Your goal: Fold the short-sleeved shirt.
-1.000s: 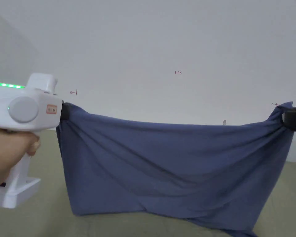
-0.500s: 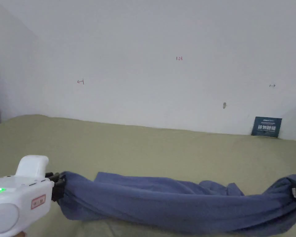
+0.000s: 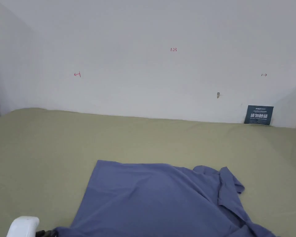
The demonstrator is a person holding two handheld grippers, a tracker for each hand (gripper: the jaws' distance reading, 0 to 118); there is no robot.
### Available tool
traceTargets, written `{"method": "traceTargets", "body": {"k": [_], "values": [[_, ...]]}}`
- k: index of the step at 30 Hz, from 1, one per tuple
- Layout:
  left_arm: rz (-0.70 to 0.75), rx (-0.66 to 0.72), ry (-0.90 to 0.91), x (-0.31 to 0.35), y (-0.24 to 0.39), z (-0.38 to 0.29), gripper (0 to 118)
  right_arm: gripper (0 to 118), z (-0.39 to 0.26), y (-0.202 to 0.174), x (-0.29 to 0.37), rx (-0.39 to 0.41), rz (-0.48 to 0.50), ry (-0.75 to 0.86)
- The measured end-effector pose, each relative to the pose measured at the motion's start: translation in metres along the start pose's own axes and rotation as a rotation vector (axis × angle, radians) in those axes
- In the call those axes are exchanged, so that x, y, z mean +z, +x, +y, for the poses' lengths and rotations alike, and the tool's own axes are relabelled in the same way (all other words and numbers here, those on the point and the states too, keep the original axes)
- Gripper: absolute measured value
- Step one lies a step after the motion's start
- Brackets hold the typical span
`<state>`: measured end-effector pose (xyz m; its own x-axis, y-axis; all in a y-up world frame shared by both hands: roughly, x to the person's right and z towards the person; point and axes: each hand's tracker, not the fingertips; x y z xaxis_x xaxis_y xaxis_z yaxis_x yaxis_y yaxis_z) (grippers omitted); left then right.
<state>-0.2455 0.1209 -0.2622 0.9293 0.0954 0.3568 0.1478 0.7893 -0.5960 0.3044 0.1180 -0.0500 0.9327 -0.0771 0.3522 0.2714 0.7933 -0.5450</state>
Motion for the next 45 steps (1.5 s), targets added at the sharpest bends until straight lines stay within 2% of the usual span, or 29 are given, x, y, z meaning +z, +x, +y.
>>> {"method": "traceTargets", "body": {"k": [8,9,10,11,12,13,14,18,22,26,27,28,29,30,32,33,35,36,39,42,45], "values": [[-0.005,0.011,-0.056,-0.006,-0.010,-0.033,5,4,-0.027,0.011,-0.013,-0.045,-0.020,-0.115],[-0.008,0.013,-0.056,-0.006,-0.009,-0.037,6,13,-0.029,0.013,-0.015,-0.041,-0.026,-0.123],[-0.009,0.014,-0.057,-0.007,-0.009,-0.038,11,28,-0.032,0.013,-0.017,-0.043,-0.043,-0.140],[0.003,0.015,-0.063,-0.007,-0.008,-0.039,26,48,-0.034,0.014,-0.018,-0.041,-0.095,-0.175],[0.052,0.017,-0.086,-0.008,-0.010,-0.040,62,80,-0.036,0.017,-0.019,-0.044,-0.128,-0.205],[0.074,0.026,-0.105,-0.008,-0.010,-0.042,88,93,-0.038,0.021,-0.019,-0.054,-0.146,-0.224],[0.085,0.057,-0.121,-0.006,-0.012,-0.043,101,95,-0.040,0.022,-0.016,-0.068,-0.159,-0.224],[0.050,0.176,-0.095,0.017,-0.014,-0.037,102,93,-0.027,0.028,0.005,-0.119,-0.158,-0.160],[0.108,0.148,-0.075,0.035,0.005,-0.022,102,94,-0.007,0.012,0.016,-0.109,-0.154,-0.119],[0.098,0.136,-0.106,0.043,0.028,-0.010,96,94,0.001,-0.017,0.014,-0.078,-0.126,-0.152],[0.072,0.145,-0.122,0.044,0.034,-0.009,85,94,0.000,-0.025,0.012,-0.064,-0.120,-0.163],[0.054,0.147,-0.121,0.044,0.039,-0.009,71,93,-0.002,-0.031,0.009,-0.052,-0.113,-0.169],[0.048,0.138,-0.118,0.045,0.045,-0.011,46,87,-0.006,-0.037,0.008,-0.040,-0.106,-0.168],[0.058,0.114,-0.121,0.044,0.053,-0.012,10,64,-0.010,-0.044,0.009,-0.029,-0.090,-0.172],[0.121,0.016,-0.132,0.042,0.067,-0.017,9,6,-0.013,-0.054,0.007,0.022,-0.057,-0.210],[0.094,-0.008,-0.143,0.034,0.061,-0.023,6,1,-0.018,-0.061,0.006,0.074,-0.098,-0.202],[0.064,-0.001,-0.155,0.033,0.063,-0.028,3,0,-0.028,-0.067,0.006,0.172,-0.114,-0.202],[0.067,0.002,-0.161,0.031,0.059,-0.031,3,0,-0.031,-0.068,0.006,0.189,-0.105,-0.226],[0.070,-0.009,-0.173,0.030,0.055,-0.038,2,0,-0.033,-0.068,0.006,0.161,-0.081,-0.227],[0.067,-0.018,-0.182,0.025,0.046,-0.046,2,0,-0.030,-0.063,0.006,0.096,-0.051,-0.238],[0.080,-0.015,-0.190,0.031,0.046,-0.047,2,0,-0.033,-0.058,0.005,0.083,-0.054,-0.241]]}}
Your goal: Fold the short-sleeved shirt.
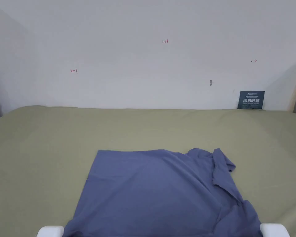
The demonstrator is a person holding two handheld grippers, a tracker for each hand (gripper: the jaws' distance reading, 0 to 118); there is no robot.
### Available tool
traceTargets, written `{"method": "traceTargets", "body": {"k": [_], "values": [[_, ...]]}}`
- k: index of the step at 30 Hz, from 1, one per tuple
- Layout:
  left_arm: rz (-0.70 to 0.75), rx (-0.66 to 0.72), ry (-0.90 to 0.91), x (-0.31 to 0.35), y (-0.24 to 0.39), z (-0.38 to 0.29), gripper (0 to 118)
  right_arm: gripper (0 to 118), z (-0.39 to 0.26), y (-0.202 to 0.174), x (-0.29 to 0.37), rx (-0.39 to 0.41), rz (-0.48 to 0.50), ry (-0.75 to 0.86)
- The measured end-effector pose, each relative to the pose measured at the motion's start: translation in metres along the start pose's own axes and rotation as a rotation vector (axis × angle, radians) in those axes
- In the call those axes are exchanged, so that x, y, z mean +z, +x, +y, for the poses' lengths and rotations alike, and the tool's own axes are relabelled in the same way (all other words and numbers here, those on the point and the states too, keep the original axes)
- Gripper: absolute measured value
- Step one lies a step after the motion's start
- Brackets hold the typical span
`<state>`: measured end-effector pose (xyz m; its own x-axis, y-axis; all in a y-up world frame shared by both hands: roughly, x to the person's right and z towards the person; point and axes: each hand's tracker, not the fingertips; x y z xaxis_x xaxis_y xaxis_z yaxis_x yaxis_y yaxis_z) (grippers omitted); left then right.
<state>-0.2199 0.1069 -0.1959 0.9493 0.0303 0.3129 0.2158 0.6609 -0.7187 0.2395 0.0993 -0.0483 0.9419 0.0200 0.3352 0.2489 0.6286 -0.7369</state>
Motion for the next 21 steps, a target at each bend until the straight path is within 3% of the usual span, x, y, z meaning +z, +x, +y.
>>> {"method": "traceTargets", "body": {"k": [3,4,5,6,7,8,9,10,14,15,17,18,19,21], "values": [[-0.010,0.025,-0.001,-0.003,-0.005,-0.001,4,0,0.001,0.003,-0.002,-0.010,-0.002,-0.005],[-0.014,0.027,0.001,-0.009,-0.007,-0.001,12,0,0.001,0.004,-0.003,-0.015,-0.001,-0.007],[-0.011,0.023,0.008,-0.011,-0.008,-0.001,32,0,0.004,0.005,-0.006,-0.020,-0.001,-0.011],[-0.010,0.013,0.012,-0.015,-0.009,0.000,65,0,0.003,0.005,-0.006,-0.023,-0.003,-0.012],[-0.010,-0.003,0.014,-0.018,-0.010,0.001,65,0,0.003,0.006,-0.007,-0.025,-0.003,-0.010],[-0.018,-0.012,0.011,-0.024,-0.011,0.004,76,0,0.003,0.007,-0.007,-0.027,-0.004,-0.009],[-0.029,-0.014,-0.006,-0.030,-0.013,0.006,98,0,0.005,0.007,-0.006,-0.031,-0.002,-0.007],[-0.037,-0.014,-0.006,-0.034,-0.014,0.007,104,0,0.005,0.009,-0.006,-0.038,0.000,-0.003],[-0.015,-0.008,-0.016,-0.050,-0.013,0.015,102,0,0.005,0.016,-0.006,-0.075,0.007,0.005],[-0.012,-0.003,-0.017,-0.055,-0.014,0.017,96,0,0.005,0.018,-0.006,-0.082,0.007,0.003],[-0.020,0.010,-0.023,-0.058,-0.012,0.021,70,0,0.005,0.020,-0.007,-0.091,0.008,-0.002],[-0.016,0.012,-0.023,-0.060,-0.012,0.022,40,0,0.005,0.021,-0.009,-0.096,0.007,-0.009],[0.006,0.008,-0.022,-0.061,-0.010,0.022,18,0,0.005,0.022,-0.010,-0.099,0.005,-0.013],[0.014,0.011,-0.008,-0.059,-0.009,0.022,13,1,0.006,0.025,-0.012,-0.101,-0.006,-0.018]]}}
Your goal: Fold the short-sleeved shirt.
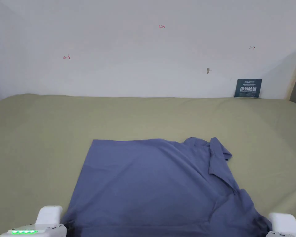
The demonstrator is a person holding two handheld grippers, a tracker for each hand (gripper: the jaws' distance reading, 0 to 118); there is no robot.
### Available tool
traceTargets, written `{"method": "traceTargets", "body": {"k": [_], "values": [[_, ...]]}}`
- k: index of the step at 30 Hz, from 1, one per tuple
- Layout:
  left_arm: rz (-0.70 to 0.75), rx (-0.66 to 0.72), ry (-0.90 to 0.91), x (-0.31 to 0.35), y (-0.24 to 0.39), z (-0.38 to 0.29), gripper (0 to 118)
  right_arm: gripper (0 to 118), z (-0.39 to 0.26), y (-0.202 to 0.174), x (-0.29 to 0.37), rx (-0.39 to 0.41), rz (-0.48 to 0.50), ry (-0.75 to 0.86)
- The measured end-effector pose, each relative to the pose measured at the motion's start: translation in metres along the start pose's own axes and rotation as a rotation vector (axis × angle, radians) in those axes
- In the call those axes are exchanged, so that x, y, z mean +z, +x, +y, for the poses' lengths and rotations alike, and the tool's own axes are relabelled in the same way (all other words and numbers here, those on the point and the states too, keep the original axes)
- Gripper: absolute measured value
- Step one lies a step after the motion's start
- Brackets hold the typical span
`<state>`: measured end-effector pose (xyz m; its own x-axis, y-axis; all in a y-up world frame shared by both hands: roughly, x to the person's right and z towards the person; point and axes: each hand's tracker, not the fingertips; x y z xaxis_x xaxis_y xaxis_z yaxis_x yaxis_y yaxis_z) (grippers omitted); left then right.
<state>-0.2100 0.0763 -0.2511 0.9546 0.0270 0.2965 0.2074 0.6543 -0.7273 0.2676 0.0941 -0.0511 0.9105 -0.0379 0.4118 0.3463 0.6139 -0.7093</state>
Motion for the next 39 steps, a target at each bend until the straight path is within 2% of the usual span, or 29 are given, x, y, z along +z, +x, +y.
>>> {"method": "traceTargets", "body": {"k": [1,2,3,4,5,6,7,8,11,12,13,15,16,18,20,24,28,32,37,39], "values": [[-0.028,0.016,-0.011,0.000,0.000,0.001,12,5,0.001,0.003,0.000,-0.010,-0.016,0.011],[-0.038,0.017,-0.018,0.001,-0.001,0.001,11,20,0.002,0.005,0.000,-0.024,-0.032,0.028],[-0.035,0.016,-0.016,-0.004,-0.006,0.003,10,63,0.003,0.009,0.000,-0.052,-0.039,0.060],[-0.039,0.018,-0.012,-0.004,-0.008,0.003,9,99,0.003,0.012,0.000,-0.080,-0.030,0.083],[-0.053,0.031,-0.005,-0.003,-0.010,0.004,8,118,0.006,0.015,-0.002,-0.104,-0.014,0.072],[-0.065,0.047,-0.002,-0.001,-0.012,0.005,7,113,0.009,0.018,-0.006,-0.112,-0.004,0.048],[-0.071,0.054,0.002,-0.002,-0.015,0.006,7,112,0.014,0.022,-0.006,-0.118,-0.008,0.107],[-0.075,0.054,0.005,-0.002,-0.015,0.007,7,113,0.017,0.023,-0.011,-0.091,0.004,0.067],[-0.078,0.049,0.007,-0.006,-0.017,0.006,6,112,0.024,0.025,-0.029,0.005,-0.066,0.054],[-0.077,0.048,0.004,-0.007,-0.017,0.006,6,106,0.026,0.020,-0.038,0.021,-0.075,0.039],[-0.075,0.047,0.002,-0.008,-0.017,0.005,6,88,0.028,0.021,-0.044,0.036,-0.065,0.007],[-0.076,0.041,-0.003,-0.005,-0.014,0.004,6,26,0.031,0.022,-0.049,0.062,-0.031,-0.071],[-0.077,0.038,-0.004,-0.004,-0.015,0.004,6,26,0.029,0.019,-0.051,0.062,-0.021,-0.086],[-0.086,0.033,-0.002,-0.003,-0.016,0.005,6,8,0.028,0.019,-0.045,0.032,0.022,-0.038],[-0.087,0.023,0.006,-0.004,-0.020,0.008,6,7,0.029,0.010,-0.036,0.060,-0.023,-0.016],[-0.098,0.019,0.032,0.003,-0.021,0.022,6,7,0.044,0.008,-0.016,0.064,-0.008,0.074],[-0.118,0.048,0.055,-0.001,-0.026,0.051,6,7,0.075,0.009,-0.009,0.069,0.008,0.099],[-0.103,-0.019,0.030,-0.014,-0.016,0.092,6,7,0.114,0.005,-0.034,0.114,0.009,0.073],[-0.086,-0.063,-0.043,-0.052,-0.008,0.144,6,7,0.166,-0.003,-0.082,0.128,0.008,0.019],[-0.071,-0.099,-0.070,-0.066,-0.004,0.162,6,7,0.183,-0.008,-0.099,0.172,-0.002,0.006]]}}
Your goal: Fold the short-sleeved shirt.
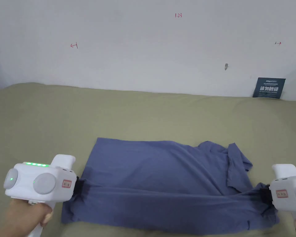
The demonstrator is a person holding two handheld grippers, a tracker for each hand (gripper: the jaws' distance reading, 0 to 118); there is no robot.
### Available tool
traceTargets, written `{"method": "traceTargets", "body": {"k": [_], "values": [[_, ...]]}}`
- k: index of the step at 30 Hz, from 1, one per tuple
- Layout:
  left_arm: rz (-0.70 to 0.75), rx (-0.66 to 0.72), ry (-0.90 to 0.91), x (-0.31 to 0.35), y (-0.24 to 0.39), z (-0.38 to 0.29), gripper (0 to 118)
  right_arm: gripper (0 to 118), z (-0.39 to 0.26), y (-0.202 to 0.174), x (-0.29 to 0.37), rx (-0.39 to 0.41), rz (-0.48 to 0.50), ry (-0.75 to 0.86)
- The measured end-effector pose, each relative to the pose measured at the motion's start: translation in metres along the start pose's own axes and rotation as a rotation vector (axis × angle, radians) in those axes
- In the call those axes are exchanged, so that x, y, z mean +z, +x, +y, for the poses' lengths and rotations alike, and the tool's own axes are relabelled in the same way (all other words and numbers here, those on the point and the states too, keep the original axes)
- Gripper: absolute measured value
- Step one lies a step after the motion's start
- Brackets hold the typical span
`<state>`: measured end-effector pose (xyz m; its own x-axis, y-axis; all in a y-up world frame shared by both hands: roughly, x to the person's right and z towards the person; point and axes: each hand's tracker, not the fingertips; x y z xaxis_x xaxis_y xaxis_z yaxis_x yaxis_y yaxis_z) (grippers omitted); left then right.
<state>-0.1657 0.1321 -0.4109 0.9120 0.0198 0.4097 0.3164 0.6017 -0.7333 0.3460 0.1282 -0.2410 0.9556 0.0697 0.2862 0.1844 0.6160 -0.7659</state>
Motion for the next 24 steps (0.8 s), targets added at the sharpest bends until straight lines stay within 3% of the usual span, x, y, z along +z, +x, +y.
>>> {"method": "traceTargets", "body": {"k": [2,5,6,8,9,10,11,12,14,18,20,21,22,23,24], "values": [[0.000,-0.001,-0.018,-0.013,-0.001,0.015,6,7,0.015,-0.001,-0.016,0.004,-0.006,-0.013],[-0.011,0.036,-0.061,-0.031,-0.005,0.028,7,7,0.030,0.002,-0.039,-0.057,0.008,-0.096],[-0.010,0.046,-0.059,-0.036,-0.006,0.030,16,12,0.032,0.004,-0.045,-0.072,0.024,-0.110],[-0.001,0.070,-0.046,-0.041,-0.006,0.029,22,15,0.033,0.007,-0.052,-0.095,0.020,-0.111],[0.030,0.080,-0.047,-0.041,-0.005,0.028,50,30,0.030,0.008,-0.053,-0.112,-0.001,-0.098],[0.051,0.089,-0.052,-0.041,-0.005,0.025,79,55,0.027,0.011,-0.050,-0.124,-0.010,-0.076],[0.035,0.088,-0.049,-0.035,-0.006,0.019,93,83,0.023,0.015,-0.045,-0.146,-0.001,-0.053],[0.009,0.095,-0.033,-0.029,-0.011,0.015,92,100,0.017,0.020,-0.038,-0.171,0.020,-0.022],[0.004,0.097,-0.011,-0.009,-0.008,0.003,92,97,0.006,0.026,-0.016,-0.197,0.033,0.051],[0.065,0.072,0.104,0.036,0.002,-0.032,88,98,-0.026,0.015,0.039,-0.177,-0.003,0.177],[0.044,0.091,0.147,0.051,0.006,-0.052,72,98,-0.045,0.007,0.059,-0.164,-0.011,0.203],[0.015,0.110,0.162,0.057,0.010,-0.063,48,94,-0.052,0.003,0.061,-0.161,-0.015,0.200],[-0.001,0.131,0.165,0.060,0.014,-0.073,20,81,-0.062,-0.001,0.067,-0.154,-0.010,0.195],[-0.005,0.144,0.163,0.061,0.018,-0.082,4,57,-0.072,-0.005,0.071,-0.144,0.009,0.175],[0.006,0.141,0.159,0.057,0.016,-0.089,2,11,-0.081,-0.010,0.072,-0.136,0.044,0.138]]}}
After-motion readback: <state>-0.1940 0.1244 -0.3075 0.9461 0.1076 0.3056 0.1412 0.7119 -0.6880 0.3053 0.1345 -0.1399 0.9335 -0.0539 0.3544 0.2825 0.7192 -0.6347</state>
